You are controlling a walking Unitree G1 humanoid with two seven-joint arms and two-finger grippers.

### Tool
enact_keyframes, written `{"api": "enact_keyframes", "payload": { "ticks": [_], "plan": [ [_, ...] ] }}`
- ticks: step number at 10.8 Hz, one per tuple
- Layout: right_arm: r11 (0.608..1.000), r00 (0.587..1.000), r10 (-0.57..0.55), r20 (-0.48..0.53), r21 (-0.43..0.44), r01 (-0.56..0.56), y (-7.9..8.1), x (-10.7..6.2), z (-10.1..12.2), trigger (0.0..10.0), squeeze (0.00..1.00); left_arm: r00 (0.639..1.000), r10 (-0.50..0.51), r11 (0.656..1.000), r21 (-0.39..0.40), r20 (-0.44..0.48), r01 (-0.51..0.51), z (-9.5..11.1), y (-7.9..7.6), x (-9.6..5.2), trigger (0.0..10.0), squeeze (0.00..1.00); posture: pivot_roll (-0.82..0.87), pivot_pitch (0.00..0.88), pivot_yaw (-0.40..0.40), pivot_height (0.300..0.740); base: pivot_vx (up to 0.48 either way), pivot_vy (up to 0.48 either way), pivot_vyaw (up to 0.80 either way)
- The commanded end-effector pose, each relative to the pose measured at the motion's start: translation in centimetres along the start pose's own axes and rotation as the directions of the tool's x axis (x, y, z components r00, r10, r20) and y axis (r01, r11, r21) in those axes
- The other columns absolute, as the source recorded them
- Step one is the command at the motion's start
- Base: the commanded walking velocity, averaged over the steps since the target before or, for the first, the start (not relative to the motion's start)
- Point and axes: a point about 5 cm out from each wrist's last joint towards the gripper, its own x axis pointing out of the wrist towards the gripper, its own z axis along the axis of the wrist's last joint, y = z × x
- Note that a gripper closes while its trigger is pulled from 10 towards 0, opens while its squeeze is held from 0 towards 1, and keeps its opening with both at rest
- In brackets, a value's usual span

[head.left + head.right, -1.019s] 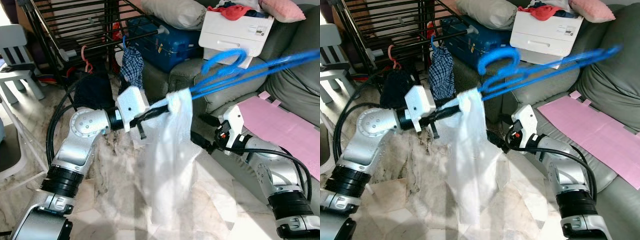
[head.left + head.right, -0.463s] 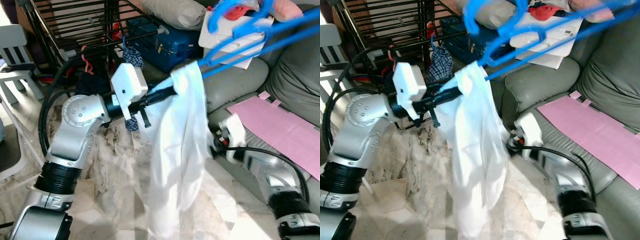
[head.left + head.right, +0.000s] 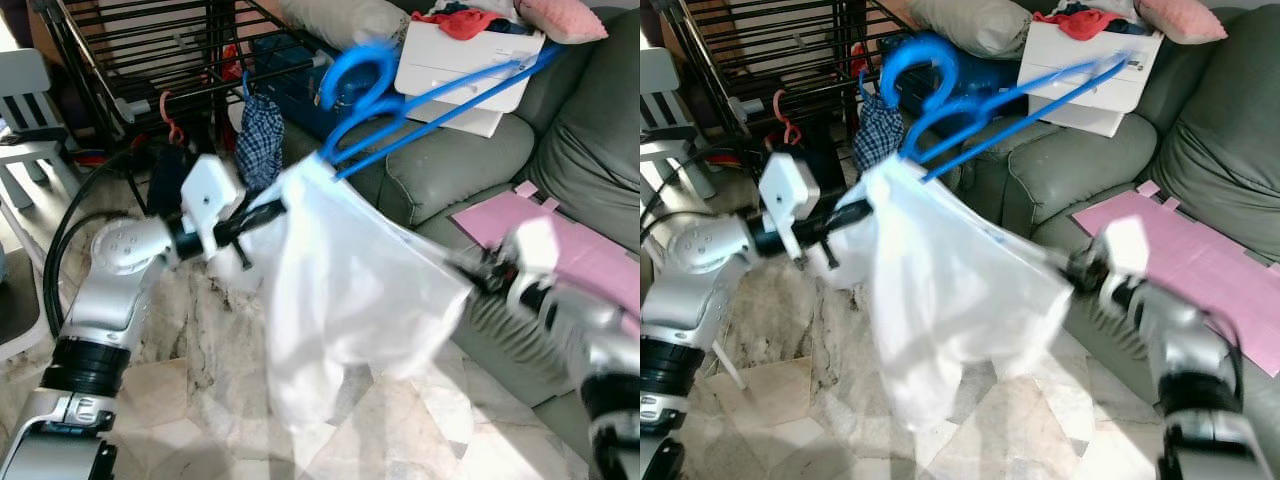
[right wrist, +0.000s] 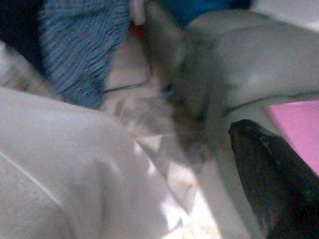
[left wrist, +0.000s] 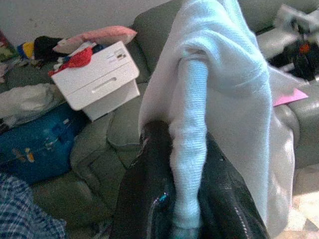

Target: Hang hanger

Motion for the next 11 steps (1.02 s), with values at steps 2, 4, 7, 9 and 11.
{"api": "enact_keyframes", "payload": {
  "ticks": [2,4,7,9,11],
  "plan": [
    [0.977,0.966,-0.213,0.146,0.049,0.208,-3.4,-0.6,4.4,0.0,0.00,0.998,0.058,0.998,-0.027,-0.017,-0.058,-0.9,0.7,-2.0,0.0,0.00,-0.12,0.000,-0.002,0.740,0.000,0.000,0.00],
    [0.967,0.933,-0.253,0.258,0.060,0.246,-3.7,-0.3,7.8,0.0,0.00,0.998,0.036,0.996,-0.082,-0.047,-0.040,-2.2,-0.3,-2.6,0.0,0.00,-0.11,0.000,-0.010,0.740,0.000,0.000,0.00],
    [0.964,0.928,-0.265,0.261,0.058,0.259,-3.2,0.8,8.9,0.0,0.00,0.998,-0.056,0.983,-0.178,-0.015,0.053,-2.4,-2.2,-2.5,0.0,0.00,-0.12,0.000,-0.019,0.740,0.000,0.000,0.00],
    [0.961,0.932,-0.276,0.233,0.058,0.270,-3.1,1.2,8.6,0.0,0.00,0.995,-0.100,0.964,-0.247,0.011,0.100,-2.5,-3.0,-2.6,0.0,0.00,-0.12,0.000,-0.018,0.740,0.000,0.000,0.00],
    [0.958,0.932,-0.288,0.220,0.073,0.279,-3.1,1.5,8.4,0.0,0.00,0.983,-0.181,0.936,-0.303,0.015,0.177,-2.4,-4.0,-2.7,0.0,0.00,-0.12,0.000,-0.021,0.740,0.000,0.000,0.00]
  ]
}}
